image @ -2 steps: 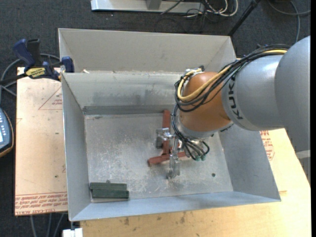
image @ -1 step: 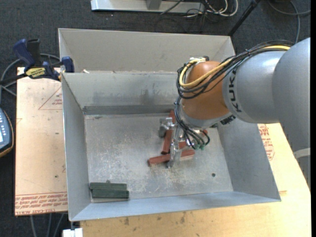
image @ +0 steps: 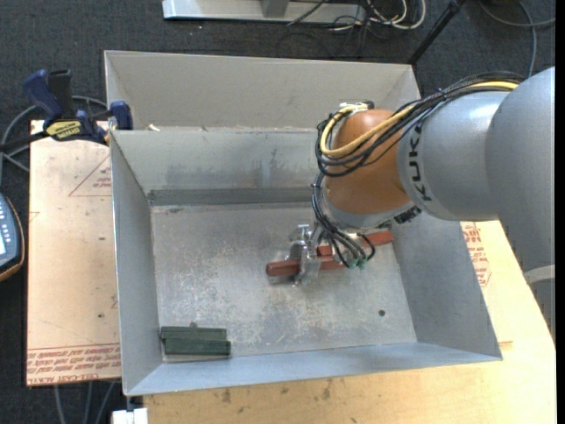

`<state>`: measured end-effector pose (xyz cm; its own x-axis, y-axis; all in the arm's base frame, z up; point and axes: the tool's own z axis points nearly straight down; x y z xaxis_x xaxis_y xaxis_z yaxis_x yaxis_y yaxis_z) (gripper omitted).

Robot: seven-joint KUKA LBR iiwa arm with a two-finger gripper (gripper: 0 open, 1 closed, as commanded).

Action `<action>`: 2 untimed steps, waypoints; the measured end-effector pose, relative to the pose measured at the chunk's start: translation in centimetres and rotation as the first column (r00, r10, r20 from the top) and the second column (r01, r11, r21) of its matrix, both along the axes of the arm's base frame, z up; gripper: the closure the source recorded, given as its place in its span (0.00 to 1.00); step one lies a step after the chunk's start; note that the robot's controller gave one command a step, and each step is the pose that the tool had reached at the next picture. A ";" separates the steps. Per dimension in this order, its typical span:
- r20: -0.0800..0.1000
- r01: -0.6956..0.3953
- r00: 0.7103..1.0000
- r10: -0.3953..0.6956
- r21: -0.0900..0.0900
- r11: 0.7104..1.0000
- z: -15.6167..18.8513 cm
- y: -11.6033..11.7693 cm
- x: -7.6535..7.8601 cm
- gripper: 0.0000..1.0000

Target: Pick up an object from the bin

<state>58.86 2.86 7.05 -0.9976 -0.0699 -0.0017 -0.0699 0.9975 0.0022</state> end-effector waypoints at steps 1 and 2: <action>0.010 -0.078 0.997 0.078 -0.002 0.997 15.6 -0.9 -1.9 1.00; 0.002 -0.078 0.997 0.078 -0.001 0.997 15.1 -0.9 -2.0 0.00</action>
Offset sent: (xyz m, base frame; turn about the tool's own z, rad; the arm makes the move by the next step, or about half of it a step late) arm -0.0211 -0.0098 0.1513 -0.0798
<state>56.84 1.93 22.19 -0.9891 -0.1471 -0.0035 -0.1471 0.9891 0.0008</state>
